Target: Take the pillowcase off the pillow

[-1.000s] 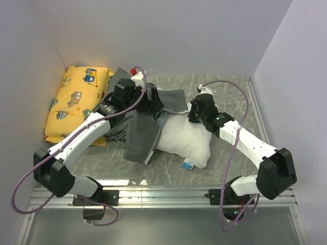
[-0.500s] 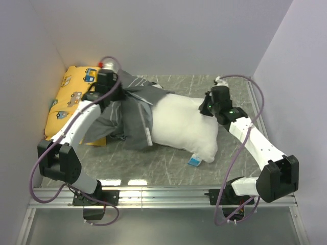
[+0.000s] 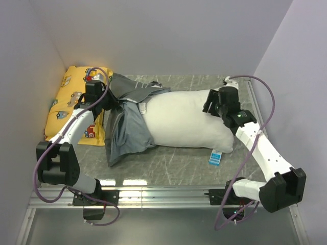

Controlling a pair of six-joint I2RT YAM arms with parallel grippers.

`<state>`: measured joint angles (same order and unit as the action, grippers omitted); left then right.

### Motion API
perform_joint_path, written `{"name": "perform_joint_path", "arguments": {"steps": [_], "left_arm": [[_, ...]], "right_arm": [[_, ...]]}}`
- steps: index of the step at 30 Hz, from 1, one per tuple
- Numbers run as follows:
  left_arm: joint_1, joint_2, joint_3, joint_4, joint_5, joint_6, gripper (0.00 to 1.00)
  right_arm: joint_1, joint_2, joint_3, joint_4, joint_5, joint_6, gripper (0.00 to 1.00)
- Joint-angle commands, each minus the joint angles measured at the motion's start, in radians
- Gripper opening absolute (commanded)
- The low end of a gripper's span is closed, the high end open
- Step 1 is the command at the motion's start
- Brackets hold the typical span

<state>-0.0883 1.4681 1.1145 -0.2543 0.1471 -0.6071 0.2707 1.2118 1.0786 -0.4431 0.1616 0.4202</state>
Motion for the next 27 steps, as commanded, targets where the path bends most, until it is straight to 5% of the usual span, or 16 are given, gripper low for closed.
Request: {"name": "perform_joint_path", "arguments": {"steps": [1,9,17,18,20,22,24,27], "left_arm": [[-0.031,0.004,0.002,0.089,0.042,-0.029,0.0],[-0.065,0.044,0.048,0.082,0.046,-0.028,0.01],[-0.073,0.077,0.143,0.041,0.065,0.004,0.02],[-0.073,0.078,0.178,0.021,0.066,0.021,0.06],[-0.074,0.075,0.22,-0.009,0.065,0.044,0.13],[-0.077,0.066,0.29,-0.069,0.042,0.076,0.42],[-0.083,0.031,0.326,-0.1,0.022,0.092,0.67],[-0.137,-0.05,0.32,-0.137,-0.064,0.127,0.86]], "right_arm": [[0.151,-0.081,0.072,-0.009,0.145,-0.04,0.74],[0.454,0.082,0.179,0.017,0.101,-0.196,0.84],[0.524,0.432,0.247,0.066,0.078,-0.212,0.85],[0.524,0.503,0.257,0.051,0.087,-0.202,0.81],[0.512,0.555,0.274,0.043,0.078,-0.172,0.53],[0.499,0.583,0.27,0.072,0.02,-0.143,0.15],[0.473,0.574,0.254,0.107,-0.02,-0.101,0.04],[0.42,0.549,0.236,0.151,-0.098,-0.046,0.0]]}}
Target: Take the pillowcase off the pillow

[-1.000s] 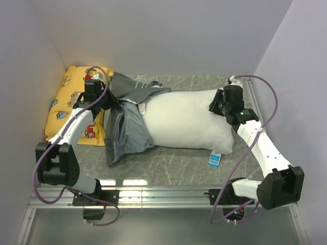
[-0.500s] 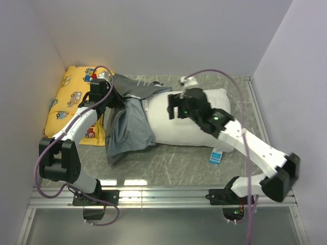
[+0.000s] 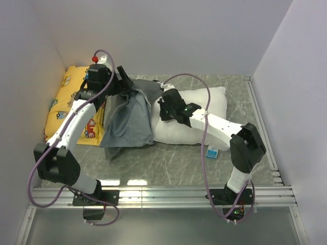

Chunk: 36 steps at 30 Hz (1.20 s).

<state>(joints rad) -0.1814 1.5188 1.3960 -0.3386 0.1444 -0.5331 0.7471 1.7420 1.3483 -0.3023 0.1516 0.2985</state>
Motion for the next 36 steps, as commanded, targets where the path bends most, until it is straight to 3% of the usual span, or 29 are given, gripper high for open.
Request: {"name": "perform_joint_path", "arguments": {"steps": [1,4,11,14,24,36], "left_arm": [[-0.088,-0.123,0.032,-0.081,-0.141,0.059,0.88],[-0.156,-0.23,-0.058,-0.088,-0.238,0.042,0.93],[-0.247,-0.558,-0.482,0.022,-0.339,-0.111,0.94],[-0.253,-0.607,-0.576,0.027,-0.364,-0.137,0.94],[-0.27,-0.615,-0.686,0.085,-0.324,-0.166,0.96],[-0.331,-0.542,-0.756,0.073,-0.393,-0.156,0.98]], "right_arm": [[-0.072,0.013,-0.043,0.018,-0.131,0.088,0.0],[-0.124,-0.012,-0.052,0.045,-0.179,0.117,0.0],[-0.225,-0.061,-0.035,0.046,-0.291,0.14,0.0],[-0.255,-0.078,0.0,0.013,-0.291,0.13,0.0],[-0.296,-0.147,0.032,-0.037,-0.281,0.106,0.0],[-0.308,-0.176,0.1,-0.089,-0.251,0.091,0.0]]}}
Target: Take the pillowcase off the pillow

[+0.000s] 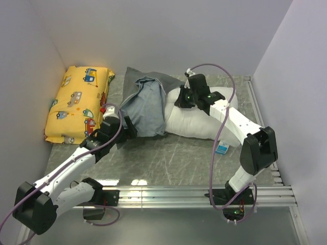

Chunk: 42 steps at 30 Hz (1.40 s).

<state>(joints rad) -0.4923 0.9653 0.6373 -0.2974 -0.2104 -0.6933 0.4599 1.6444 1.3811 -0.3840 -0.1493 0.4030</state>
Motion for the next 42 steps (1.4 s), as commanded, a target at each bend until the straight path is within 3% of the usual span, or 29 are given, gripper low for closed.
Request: {"name": "perform_joint_path", "arguments": {"steps": [1,7,12,15,17,21,24,27,30,33,40,42], "left_arm": [[-0.029,0.015,0.001,0.029,-0.047,0.006,0.98],[-0.083,0.068,-0.004,0.024,-0.069,0.018,0.98],[-0.109,0.098,0.004,0.035,-0.084,0.021,0.91],[-0.111,0.141,0.019,0.021,-0.124,0.023,0.8],[-0.109,0.17,0.03,0.021,-0.142,0.017,0.65],[-0.109,0.222,0.058,0.024,-0.19,0.028,0.48],[-0.111,0.239,0.079,0.018,-0.234,0.032,0.22],[-0.108,0.224,0.099,0.014,-0.264,0.037,0.06],[-0.101,0.219,0.123,-0.006,-0.306,0.041,0.01],[-0.033,0.205,0.134,-0.006,-0.314,0.043,0.0],[0.413,0.108,0.145,0.078,-0.109,-0.015,0.0],[0.487,0.108,0.159,0.104,-0.025,-0.053,0.0]], "right_arm": [[-0.021,-0.078,0.07,-0.012,0.053,-0.015,0.0],[-0.029,-0.08,0.09,-0.026,0.054,-0.016,0.0],[-0.029,-0.083,0.096,-0.038,0.071,-0.018,0.0],[-0.029,-0.086,0.105,-0.044,0.071,-0.016,0.0],[-0.027,-0.09,0.107,-0.047,0.073,-0.018,0.0],[-0.027,-0.101,0.107,-0.056,0.083,-0.021,0.0],[-0.032,-0.112,0.104,-0.062,0.088,-0.026,0.0],[-0.038,-0.123,0.095,-0.058,0.086,-0.027,0.0],[-0.044,-0.132,0.084,-0.058,0.091,-0.03,0.0],[-0.058,-0.144,0.073,-0.062,0.102,-0.032,0.0],[-0.147,-0.201,0.027,-0.078,0.122,-0.016,0.0],[-0.17,-0.227,-0.002,-0.075,0.116,-0.007,0.0]]}}
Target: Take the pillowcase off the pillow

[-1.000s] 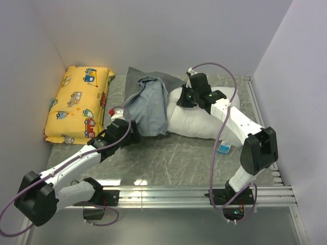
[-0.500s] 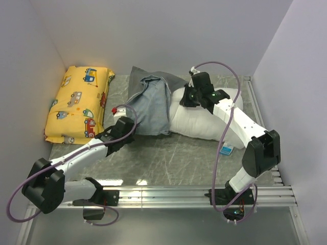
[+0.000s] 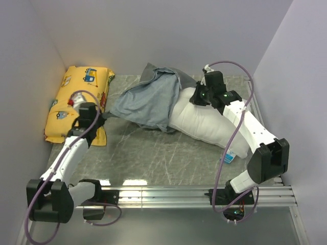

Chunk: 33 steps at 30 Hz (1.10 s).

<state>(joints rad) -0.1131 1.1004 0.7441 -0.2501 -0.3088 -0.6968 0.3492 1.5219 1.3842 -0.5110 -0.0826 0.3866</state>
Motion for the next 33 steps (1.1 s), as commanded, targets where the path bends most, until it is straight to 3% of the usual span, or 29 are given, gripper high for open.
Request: {"name": "perform_joint_path", "arguments": {"steps": [1,5,8,14,17,20,21,22,24,27,33], "left_arm": [[0.177,-0.021,0.06,0.072,0.106,-0.062,0.0],[0.227,0.044,0.142,0.045,0.108,-0.084,0.0],[0.323,0.052,0.164,0.086,0.212,-0.109,0.0],[0.284,0.09,0.27,0.063,0.33,-0.015,0.01],[0.208,0.05,0.287,0.038,0.257,0.04,0.14],[0.185,0.016,0.305,0.023,0.283,0.071,0.37],[0.181,0.015,0.316,0.009,0.295,0.085,0.55],[0.165,0.015,0.327,-0.011,0.312,0.094,0.63],[0.12,0.01,0.365,-0.037,0.323,0.127,0.74],[-0.051,-0.007,0.394,-0.093,0.268,0.161,0.81],[-0.388,-0.086,0.241,-0.123,0.159,0.109,0.82]], "right_arm": [[-0.07,-0.115,-0.016,0.058,0.05,0.011,0.0],[-0.107,-0.149,-0.074,0.065,0.066,0.015,0.0],[-0.127,-0.169,-0.103,0.071,0.05,0.018,0.0],[-0.115,-0.192,-0.119,0.089,0.007,0.024,0.0],[-0.098,-0.192,-0.122,0.091,0.02,0.021,0.0],[-0.098,-0.18,-0.116,0.086,0.023,0.021,0.0],[-0.098,-0.18,-0.114,0.085,0.02,0.02,0.0],[-0.095,-0.178,-0.105,0.083,0.012,0.023,0.0],[-0.089,-0.172,-0.094,0.078,0.014,0.023,0.0],[-0.076,-0.157,-0.064,0.063,0.024,0.02,0.0],[-0.07,-0.128,-0.031,0.049,0.032,0.015,0.0]]}}
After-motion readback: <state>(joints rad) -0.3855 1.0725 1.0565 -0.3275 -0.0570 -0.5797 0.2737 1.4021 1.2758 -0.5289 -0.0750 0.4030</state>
